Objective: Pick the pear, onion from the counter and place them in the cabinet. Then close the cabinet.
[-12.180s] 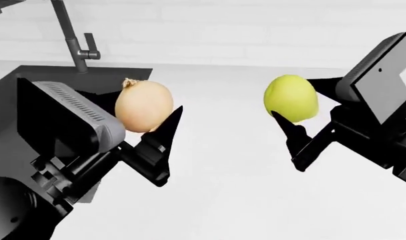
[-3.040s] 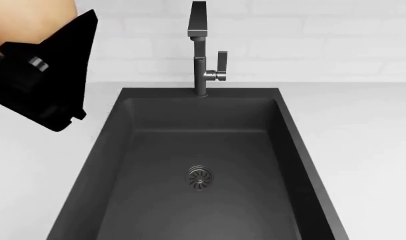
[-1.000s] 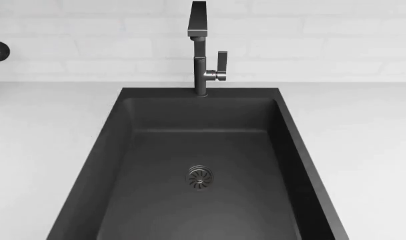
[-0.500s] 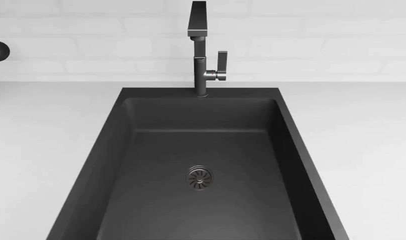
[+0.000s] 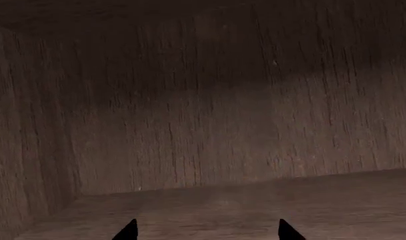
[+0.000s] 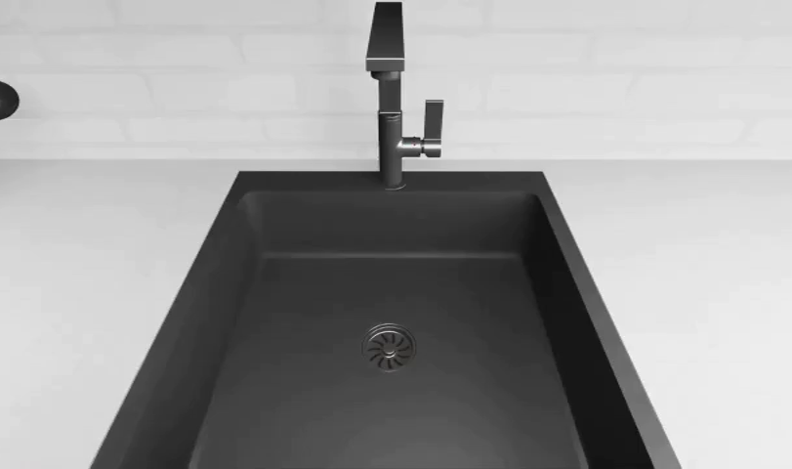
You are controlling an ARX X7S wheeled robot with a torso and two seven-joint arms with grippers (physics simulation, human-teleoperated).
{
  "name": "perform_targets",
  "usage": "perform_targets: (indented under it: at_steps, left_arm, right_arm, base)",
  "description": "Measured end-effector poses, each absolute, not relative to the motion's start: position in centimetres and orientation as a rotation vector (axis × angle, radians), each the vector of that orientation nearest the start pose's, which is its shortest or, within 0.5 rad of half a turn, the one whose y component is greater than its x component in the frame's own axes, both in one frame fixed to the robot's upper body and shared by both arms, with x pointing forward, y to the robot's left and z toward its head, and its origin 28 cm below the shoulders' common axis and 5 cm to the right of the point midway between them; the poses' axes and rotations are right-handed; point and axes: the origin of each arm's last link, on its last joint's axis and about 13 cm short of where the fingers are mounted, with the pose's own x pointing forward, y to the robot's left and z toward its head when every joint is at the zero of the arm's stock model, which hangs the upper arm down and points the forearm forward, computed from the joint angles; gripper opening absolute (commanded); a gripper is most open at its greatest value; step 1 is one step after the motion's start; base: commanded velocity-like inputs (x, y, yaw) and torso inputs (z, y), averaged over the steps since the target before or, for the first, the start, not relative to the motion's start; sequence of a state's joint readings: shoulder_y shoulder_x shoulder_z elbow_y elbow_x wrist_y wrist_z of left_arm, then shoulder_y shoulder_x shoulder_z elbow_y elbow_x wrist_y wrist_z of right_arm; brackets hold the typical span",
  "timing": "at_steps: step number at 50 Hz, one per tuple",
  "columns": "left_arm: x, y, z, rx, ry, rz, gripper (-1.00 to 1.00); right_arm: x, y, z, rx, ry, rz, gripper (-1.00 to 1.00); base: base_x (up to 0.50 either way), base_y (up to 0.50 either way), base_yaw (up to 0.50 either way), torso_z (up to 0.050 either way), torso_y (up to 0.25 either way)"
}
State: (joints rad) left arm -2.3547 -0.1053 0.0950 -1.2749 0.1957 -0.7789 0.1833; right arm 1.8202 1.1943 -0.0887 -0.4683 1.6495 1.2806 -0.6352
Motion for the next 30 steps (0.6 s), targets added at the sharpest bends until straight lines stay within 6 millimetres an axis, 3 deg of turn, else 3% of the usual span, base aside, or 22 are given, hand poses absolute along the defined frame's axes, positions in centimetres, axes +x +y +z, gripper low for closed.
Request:
perform_targets:
  at_steps: [17,30]
  left_arm:
    - [31.0,26.1,56.0,0.137,-0.277,0.071,1.0]
    - [29.4,25.5,57.9,0.031,-0.441,-0.067,1.0]
  right_arm:
    - [10.5,-23.0,43.3,-0.635,-0.342,1.095,1.0]
    - [10.4,-22.8,43.4,-0.64,-0.346,1.103,1.0]
  base:
    - [0.0,0.0,0.0,0.0,0.0]
    - [0.0,0.0,0.0,0.0,0.0]
